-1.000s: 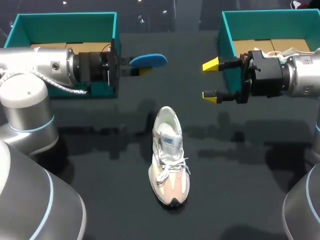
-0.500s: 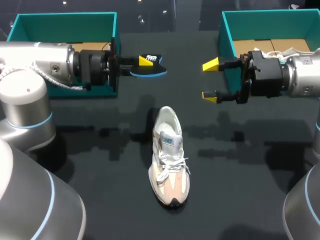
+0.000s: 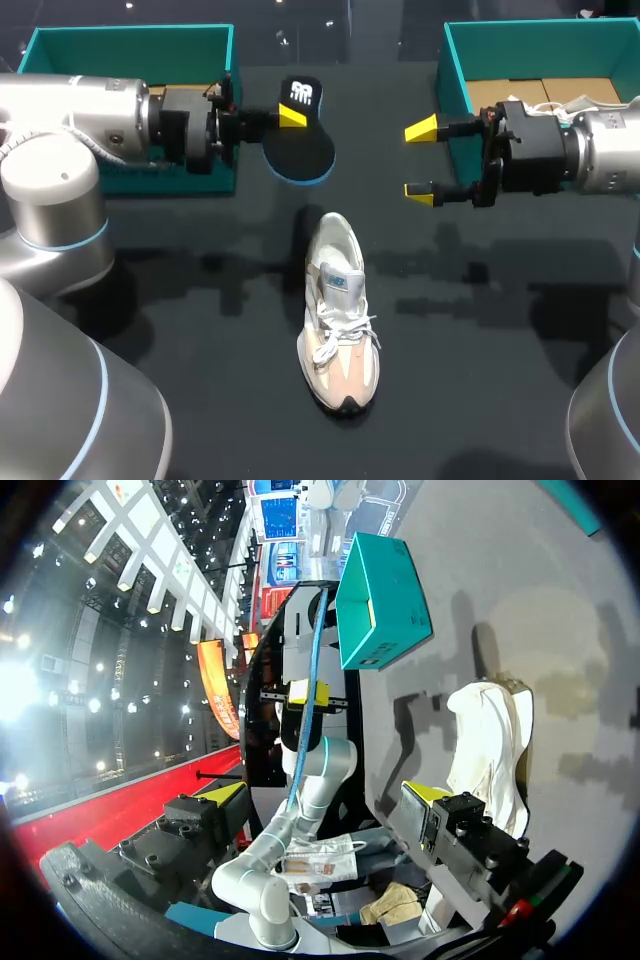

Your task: Take the shoe out of the shoebox, open the shoe tongue, remove and reinsert the insole, then place the shoe into the shoebox

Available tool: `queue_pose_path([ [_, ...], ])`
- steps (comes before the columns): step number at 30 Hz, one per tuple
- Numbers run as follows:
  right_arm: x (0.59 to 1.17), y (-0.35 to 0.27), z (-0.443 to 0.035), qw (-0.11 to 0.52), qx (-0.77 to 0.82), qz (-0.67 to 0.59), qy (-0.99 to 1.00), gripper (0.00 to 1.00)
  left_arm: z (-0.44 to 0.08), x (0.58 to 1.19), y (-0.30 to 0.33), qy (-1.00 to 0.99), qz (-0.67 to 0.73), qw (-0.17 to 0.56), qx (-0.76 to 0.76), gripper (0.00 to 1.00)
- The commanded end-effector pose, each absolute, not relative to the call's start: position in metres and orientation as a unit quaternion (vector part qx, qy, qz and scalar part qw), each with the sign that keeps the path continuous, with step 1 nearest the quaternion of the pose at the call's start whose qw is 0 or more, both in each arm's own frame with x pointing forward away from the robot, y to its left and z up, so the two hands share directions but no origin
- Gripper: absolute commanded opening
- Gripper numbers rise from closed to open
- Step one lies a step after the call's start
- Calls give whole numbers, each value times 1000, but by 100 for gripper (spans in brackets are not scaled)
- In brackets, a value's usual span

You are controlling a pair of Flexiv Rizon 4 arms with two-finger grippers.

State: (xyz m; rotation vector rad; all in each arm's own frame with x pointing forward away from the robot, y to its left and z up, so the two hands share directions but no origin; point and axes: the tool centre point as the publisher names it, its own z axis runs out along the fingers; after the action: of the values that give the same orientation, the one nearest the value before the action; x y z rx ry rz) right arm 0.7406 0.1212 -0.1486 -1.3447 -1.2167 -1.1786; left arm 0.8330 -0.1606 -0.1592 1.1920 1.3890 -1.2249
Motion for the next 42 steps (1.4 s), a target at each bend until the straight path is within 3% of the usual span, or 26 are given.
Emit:
queue_pose_path([
  [1,740,122,-149,469,-549,-481,-496,100,-154,825,-175,554,-458,488,495,0],
  [42,772,170,-159,439,-480,-514,-560,98,-152,830,-225,500,-465,513,520,0],
])
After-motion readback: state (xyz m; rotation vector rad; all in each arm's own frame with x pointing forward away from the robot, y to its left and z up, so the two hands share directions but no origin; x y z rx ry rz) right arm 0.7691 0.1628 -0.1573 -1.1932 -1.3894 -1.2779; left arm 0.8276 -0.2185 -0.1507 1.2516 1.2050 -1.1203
